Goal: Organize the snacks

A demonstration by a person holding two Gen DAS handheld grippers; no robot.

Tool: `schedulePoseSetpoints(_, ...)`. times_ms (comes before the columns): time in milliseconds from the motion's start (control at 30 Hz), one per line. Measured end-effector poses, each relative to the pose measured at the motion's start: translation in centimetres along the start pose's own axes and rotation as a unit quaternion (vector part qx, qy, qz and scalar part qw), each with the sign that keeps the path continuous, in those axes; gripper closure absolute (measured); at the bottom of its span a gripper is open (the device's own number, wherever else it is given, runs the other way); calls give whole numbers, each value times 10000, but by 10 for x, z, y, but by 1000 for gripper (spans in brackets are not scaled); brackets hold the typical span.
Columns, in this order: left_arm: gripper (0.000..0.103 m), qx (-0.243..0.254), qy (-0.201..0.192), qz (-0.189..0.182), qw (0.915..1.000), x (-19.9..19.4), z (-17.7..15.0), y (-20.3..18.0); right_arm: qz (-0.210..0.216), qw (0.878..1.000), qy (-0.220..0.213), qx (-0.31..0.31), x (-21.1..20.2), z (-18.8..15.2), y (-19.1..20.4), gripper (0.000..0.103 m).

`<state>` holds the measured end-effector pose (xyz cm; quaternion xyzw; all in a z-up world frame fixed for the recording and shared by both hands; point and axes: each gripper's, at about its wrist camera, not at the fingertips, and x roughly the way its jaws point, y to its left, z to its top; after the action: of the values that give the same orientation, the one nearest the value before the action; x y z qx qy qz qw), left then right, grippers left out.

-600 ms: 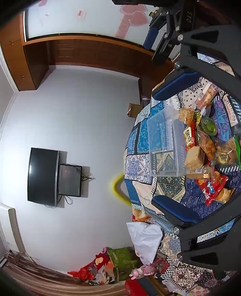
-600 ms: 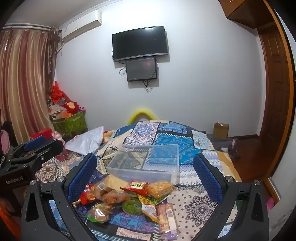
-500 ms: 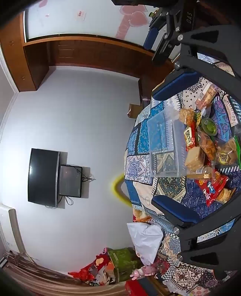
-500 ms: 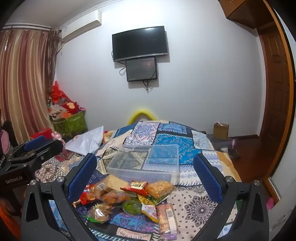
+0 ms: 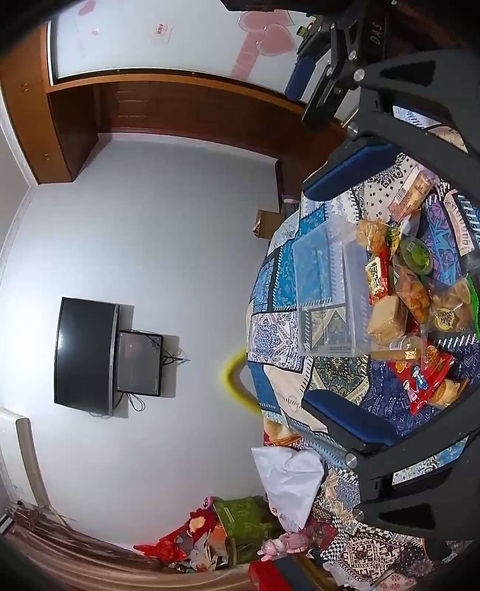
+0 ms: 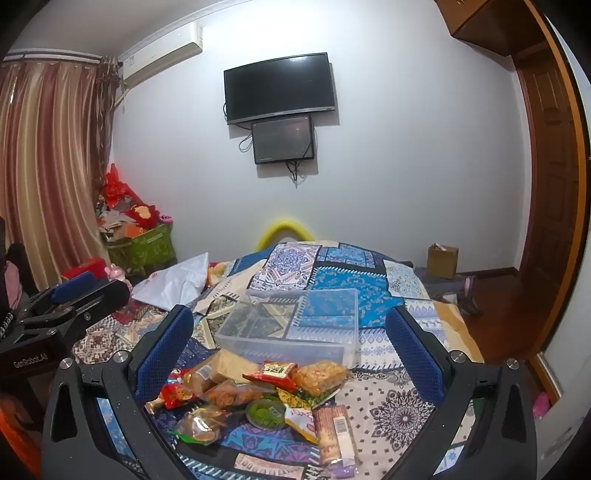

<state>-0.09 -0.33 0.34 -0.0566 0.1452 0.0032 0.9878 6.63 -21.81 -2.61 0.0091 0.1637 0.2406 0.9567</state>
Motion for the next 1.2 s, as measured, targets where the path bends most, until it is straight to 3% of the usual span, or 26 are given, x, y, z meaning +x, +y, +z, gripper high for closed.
schedulePoseSetpoints(1200, 0, 59, 2, -55, 10000, 2, -4, -4, 47, 10000, -57, 28, -2, 1, 2, 0)
